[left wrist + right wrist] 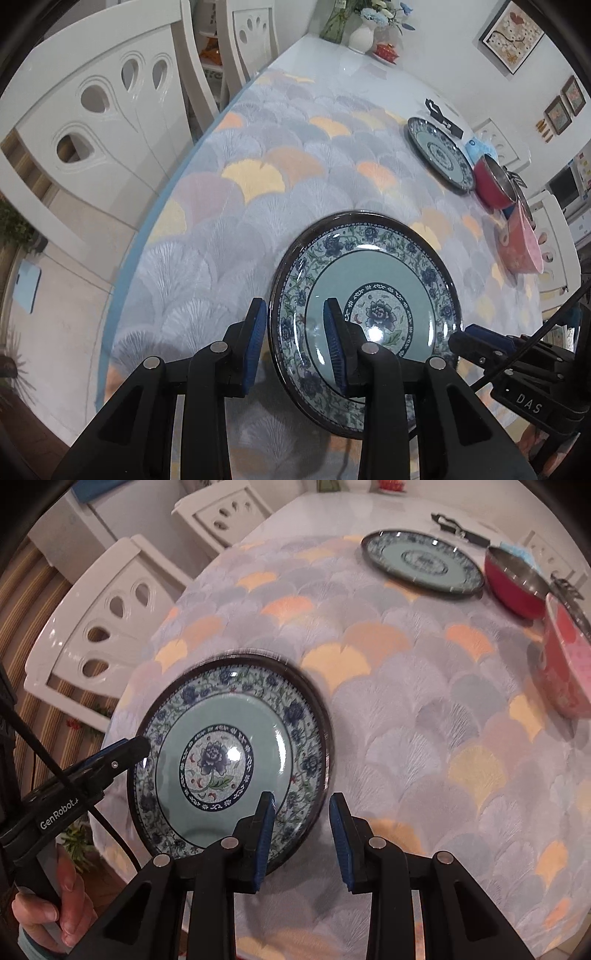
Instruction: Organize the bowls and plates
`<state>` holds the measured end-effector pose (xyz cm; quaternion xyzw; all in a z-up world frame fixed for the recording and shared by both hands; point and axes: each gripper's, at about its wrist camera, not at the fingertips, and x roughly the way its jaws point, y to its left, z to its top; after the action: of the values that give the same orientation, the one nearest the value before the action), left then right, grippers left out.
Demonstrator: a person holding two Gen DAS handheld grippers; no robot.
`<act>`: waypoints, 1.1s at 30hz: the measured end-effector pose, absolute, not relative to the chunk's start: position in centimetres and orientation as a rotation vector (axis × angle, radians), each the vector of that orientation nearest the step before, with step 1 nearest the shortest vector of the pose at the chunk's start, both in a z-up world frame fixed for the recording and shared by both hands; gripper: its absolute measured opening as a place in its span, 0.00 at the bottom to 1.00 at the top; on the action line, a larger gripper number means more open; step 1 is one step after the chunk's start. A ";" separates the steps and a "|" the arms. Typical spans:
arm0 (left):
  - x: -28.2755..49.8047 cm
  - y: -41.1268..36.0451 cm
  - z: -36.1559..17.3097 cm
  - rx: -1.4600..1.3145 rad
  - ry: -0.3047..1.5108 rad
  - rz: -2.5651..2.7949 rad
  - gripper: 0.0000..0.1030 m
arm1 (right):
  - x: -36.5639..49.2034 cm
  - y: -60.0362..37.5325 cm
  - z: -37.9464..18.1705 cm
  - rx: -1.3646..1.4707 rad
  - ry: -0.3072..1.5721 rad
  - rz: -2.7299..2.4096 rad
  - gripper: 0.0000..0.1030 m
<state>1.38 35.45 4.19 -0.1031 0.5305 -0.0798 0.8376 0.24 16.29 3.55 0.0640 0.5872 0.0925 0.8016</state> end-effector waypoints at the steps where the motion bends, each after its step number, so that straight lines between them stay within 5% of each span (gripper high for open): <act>1: 1.5 35.5 4.2 -0.218 1.123 -0.169 0.28 | 0.4 16.1 3.7 0.142 1.254 0.197 0.30; 10: 3.4 36.0 6.9 -0.212 1.070 -0.170 0.28 | 1.9 13.5 6.8 0.187 1.178 0.150 0.30; 24: 9.9 31.1 20.8 -0.089 0.787 -0.347 0.31 | 5.1 5.6 17.6 0.335 0.887 0.016 0.32; 33: 19.2 25.1 20.4 -0.057 0.884 -0.546 0.39 | 9.5 2.1 13.8 0.597 0.976 -0.045 0.41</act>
<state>19.19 25.09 20.41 -0.0273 0.4225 -0.2607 0.8676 9.48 2.07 13.84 0.2825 0.4618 -0.0215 0.8405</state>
